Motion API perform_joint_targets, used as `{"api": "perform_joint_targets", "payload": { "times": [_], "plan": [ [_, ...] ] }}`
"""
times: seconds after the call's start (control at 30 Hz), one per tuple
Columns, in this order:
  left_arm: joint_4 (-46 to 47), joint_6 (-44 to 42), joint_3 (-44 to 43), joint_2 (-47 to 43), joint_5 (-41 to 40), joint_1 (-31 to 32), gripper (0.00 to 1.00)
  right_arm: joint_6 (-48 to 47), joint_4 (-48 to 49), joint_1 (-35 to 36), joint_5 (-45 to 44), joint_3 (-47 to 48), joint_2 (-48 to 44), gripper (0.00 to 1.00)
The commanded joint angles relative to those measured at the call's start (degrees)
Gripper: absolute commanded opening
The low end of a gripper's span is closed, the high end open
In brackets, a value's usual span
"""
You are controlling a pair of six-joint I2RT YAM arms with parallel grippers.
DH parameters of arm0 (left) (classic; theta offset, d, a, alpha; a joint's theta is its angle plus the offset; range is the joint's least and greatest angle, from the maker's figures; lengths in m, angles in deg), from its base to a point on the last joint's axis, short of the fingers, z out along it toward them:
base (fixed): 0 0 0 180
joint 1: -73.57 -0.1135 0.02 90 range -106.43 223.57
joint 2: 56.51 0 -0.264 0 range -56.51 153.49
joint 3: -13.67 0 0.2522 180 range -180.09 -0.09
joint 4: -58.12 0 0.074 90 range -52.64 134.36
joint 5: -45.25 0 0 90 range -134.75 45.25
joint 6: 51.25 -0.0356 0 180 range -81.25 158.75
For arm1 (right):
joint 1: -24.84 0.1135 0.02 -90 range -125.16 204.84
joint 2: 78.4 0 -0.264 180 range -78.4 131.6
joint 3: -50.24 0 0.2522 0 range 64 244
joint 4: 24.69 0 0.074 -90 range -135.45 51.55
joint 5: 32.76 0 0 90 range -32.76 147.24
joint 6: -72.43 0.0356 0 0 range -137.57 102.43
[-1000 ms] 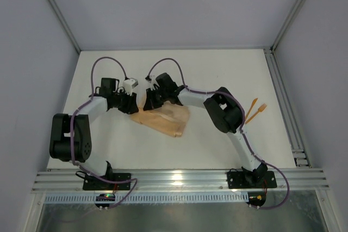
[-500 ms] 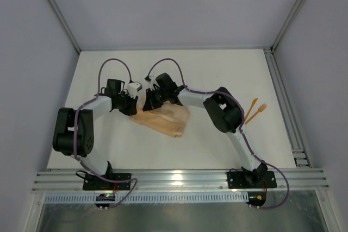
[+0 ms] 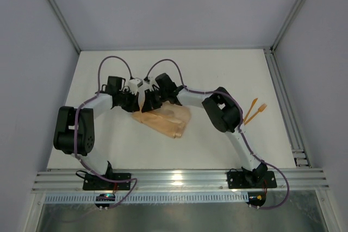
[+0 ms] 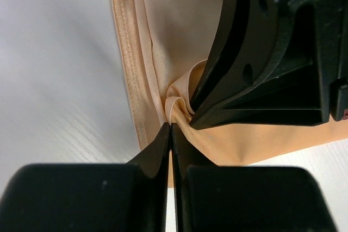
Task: Fold the napkin into a case and place the utensils inside
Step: Fold the lower triangle-folded napkin at the center of the board.
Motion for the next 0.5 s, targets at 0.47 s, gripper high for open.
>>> {"api": "perform_joint_targets", "payload": {
  "times": [0.47],
  "plan": [
    [1.62, 3.78, -4.05, 5.9, -3.62, 0.25, 0.0, -5.92, -3.3, -0.11, -11.77, -5.08, -12.63, 0.45]
  ]
}}
